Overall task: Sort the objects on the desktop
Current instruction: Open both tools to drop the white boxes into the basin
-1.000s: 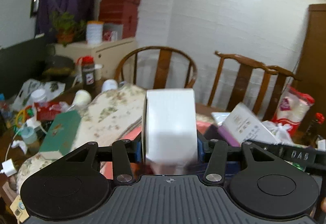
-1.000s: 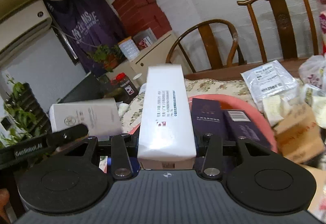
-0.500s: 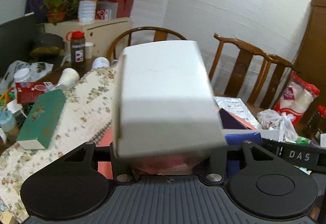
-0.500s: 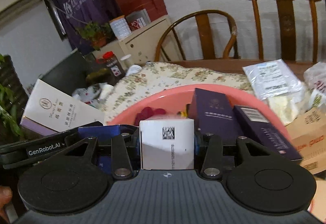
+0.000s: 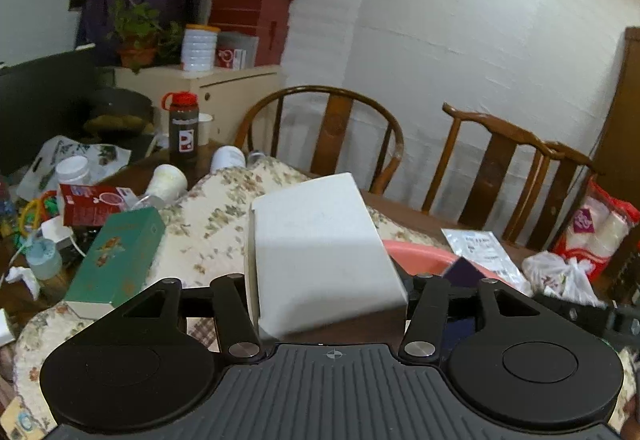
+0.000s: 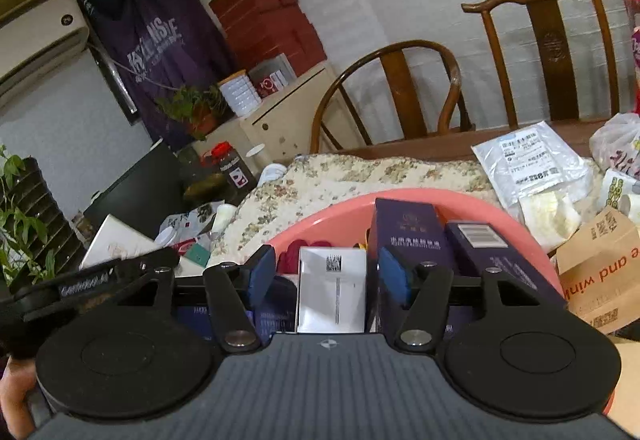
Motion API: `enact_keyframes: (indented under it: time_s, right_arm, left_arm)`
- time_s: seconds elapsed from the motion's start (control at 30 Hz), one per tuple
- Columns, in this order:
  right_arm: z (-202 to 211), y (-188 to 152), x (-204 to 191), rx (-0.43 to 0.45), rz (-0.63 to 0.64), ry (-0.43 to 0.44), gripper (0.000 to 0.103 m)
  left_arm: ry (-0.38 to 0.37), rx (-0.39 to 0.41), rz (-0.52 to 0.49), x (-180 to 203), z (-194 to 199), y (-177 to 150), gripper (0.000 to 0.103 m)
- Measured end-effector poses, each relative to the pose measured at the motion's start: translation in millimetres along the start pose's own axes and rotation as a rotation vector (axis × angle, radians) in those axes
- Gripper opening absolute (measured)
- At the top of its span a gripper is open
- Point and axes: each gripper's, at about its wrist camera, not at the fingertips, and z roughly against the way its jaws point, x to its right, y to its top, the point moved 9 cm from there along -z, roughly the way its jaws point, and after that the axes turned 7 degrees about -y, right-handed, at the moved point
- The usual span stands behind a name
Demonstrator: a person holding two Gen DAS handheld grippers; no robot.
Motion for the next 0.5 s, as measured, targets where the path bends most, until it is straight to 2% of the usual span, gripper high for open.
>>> enact_keyframes:
  time_s: [0.27,0.4,0.5]
  right_arm:
    - [-1,-8,0,0.018,0.036,-0.012,0.064]
    - [-2,-7,-2,0.031,0.064,-0.018,0.064]
    - [-3,-6,-2,0.037,0.076,-0.014,0.064]
  left_arm:
    - [0.016,-0.032,0.021,-5,-41,14,0.069]
    - [-0.009,-0.084,0.013,-1,-69,18,0.076]
    - [0.003,-0.129,-0.036,5,-92,16,0.077]
